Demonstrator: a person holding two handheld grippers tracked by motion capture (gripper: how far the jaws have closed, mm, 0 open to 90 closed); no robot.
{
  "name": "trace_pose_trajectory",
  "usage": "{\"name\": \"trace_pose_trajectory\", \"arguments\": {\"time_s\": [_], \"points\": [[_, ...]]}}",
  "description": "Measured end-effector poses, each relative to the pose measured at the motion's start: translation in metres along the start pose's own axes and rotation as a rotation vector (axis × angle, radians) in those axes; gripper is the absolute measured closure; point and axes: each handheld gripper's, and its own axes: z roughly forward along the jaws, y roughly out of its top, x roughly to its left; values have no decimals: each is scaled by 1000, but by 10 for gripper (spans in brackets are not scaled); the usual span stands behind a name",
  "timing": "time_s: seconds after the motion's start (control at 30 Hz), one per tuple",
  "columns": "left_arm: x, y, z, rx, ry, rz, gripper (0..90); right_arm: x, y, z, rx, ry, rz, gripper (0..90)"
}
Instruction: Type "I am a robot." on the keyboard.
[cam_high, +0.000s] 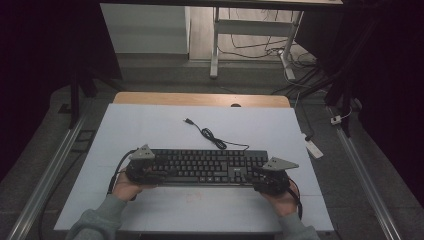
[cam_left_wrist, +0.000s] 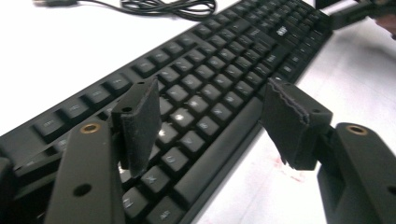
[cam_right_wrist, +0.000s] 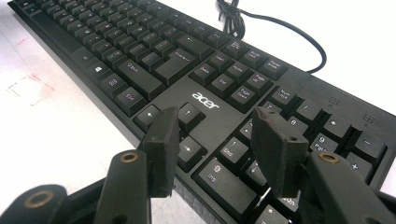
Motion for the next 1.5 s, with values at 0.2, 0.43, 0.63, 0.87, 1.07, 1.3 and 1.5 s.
{"name": "trace_pose_trajectory", "arguments": {"time_s": [0.2, 0.43, 0.63, 0.87, 1.07, 1.3, 1.5], "points": [[-7, 2, 4, 10, -11, 19, 524, 0, 0, 0, 2, 0, 0, 519], [-10, 1, 13, 59, -2, 32, 831, 0, 0, 0, 1, 4, 1, 519], [-15, 0, 20, 96, -12, 65, 892, 0, 0, 0, 3, 3, -4, 519], [-20, -2, 29, 136, -5, 91, 892, 0, 0, 1, 2, 6, -4, 519], [-20, -4, 36, 168, 10, 108, 892, 0, -1, 1, 2, 4, -2, 519], [-21, -5, 40, 186, 25, 126, 892, 0, 0, 1, 9, 0, -5, 519], [-22, -6, 42, 197, 31, 135, 892, 0, 0, 0, 7, -1, -5, 519]]}}
